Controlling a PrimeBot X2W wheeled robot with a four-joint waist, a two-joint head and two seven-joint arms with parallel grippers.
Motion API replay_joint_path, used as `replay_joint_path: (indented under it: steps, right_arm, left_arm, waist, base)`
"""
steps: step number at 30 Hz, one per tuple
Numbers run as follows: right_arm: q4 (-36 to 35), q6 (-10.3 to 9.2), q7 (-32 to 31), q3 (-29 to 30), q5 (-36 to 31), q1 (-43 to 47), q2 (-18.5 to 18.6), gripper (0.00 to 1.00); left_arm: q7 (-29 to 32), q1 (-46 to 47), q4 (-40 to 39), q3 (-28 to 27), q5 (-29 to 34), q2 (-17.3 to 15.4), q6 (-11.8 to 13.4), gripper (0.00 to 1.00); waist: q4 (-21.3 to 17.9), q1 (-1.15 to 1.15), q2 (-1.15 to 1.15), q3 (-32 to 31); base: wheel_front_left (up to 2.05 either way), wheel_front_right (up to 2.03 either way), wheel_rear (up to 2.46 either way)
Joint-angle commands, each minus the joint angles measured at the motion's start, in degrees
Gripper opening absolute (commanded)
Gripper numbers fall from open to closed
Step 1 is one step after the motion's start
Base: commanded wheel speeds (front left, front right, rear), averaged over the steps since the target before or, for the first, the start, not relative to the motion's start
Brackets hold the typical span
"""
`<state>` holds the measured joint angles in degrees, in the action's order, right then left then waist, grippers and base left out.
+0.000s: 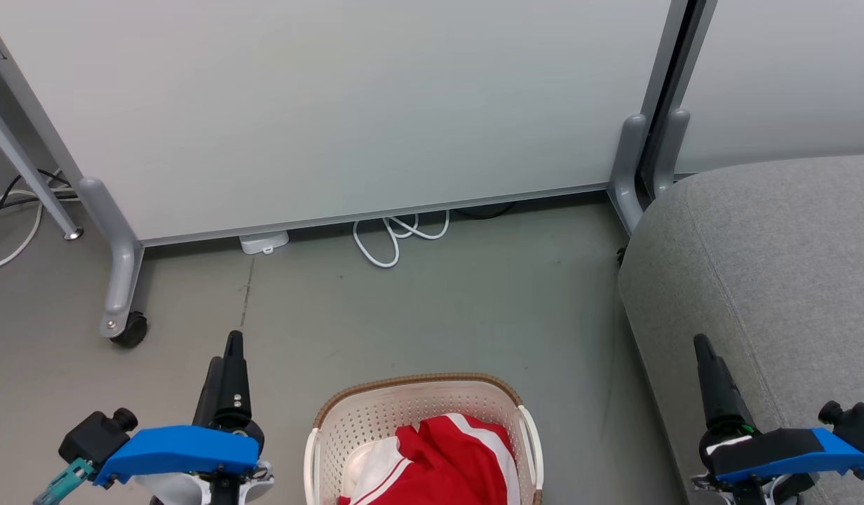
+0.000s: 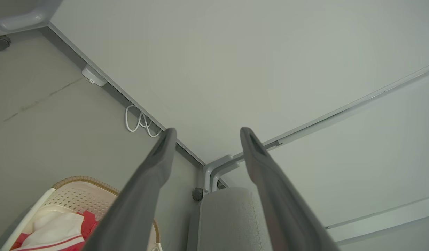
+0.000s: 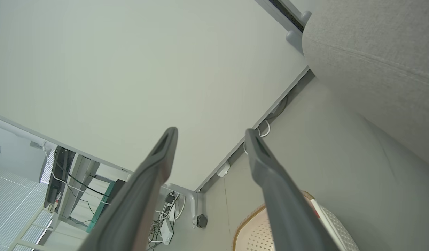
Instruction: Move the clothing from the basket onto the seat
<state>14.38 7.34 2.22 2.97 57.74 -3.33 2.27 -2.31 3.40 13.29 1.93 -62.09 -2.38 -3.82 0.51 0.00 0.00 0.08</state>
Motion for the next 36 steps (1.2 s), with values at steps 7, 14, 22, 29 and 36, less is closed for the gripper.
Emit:
replay_joint_path:
  steps: [7, 14, 22, 29, 36]
  right_arm:
    - [-1.30, 0.11, 1.60, -1.22, -9.11, -0.71, 0.45, 1.00]
    - [-1.82, 0.11, 2.25, -1.59, -15.41, -0.34, 0.49, 1.00]
    - [-2.45, 0.12, 2.69, -1.91, -21.62, 0.11, 0.54, 1.00]
    - [-2.78, 0.13, 3.04, -1.91, -26.53, 0.52, 0.58, 1.00]
    - [-3.12, 0.14, 3.64, -1.56, -30.30, 0.73, 0.61, 1.00]
  left_arm:
    - [-1.91, 1.51, -0.66, 1.89, 9.78, -0.47, 0.06, 1.00]
    - [-3.21, 1.43, -0.32, 2.89, 16.82, -0.50, 0.19, 1.00]
    - [-4.59, 1.49, 0.24, 3.94, 24.00, -0.59, -0.10, 1.00]
    - [-5.70, 1.55, 0.63, 4.68, 28.99, -0.62, -0.41, 1.00]
    - [-6.63, 1.63, 1.23, 5.09, 32.72, -0.64, -0.66, 1.00]
  waist:
    - [0.14, 0.00, 0.00, -0.10]
    - [0.36, 0.00, 0.00, -0.32]
    - [0.54, 0.00, 0.00, -0.47]
    - [0.56, 0.00, 0.00, -0.56]
    - [0.61, 0.00, 0.00, -0.69]
  base:
    - [0.00, 0.00, 0.00]
    - [0.00, 0.00, 0.00]
    - [0.00, 0.00, 0.00]
    - [0.00, 0.00, 0.00]
    - [0.00, 0.00, 0.00]
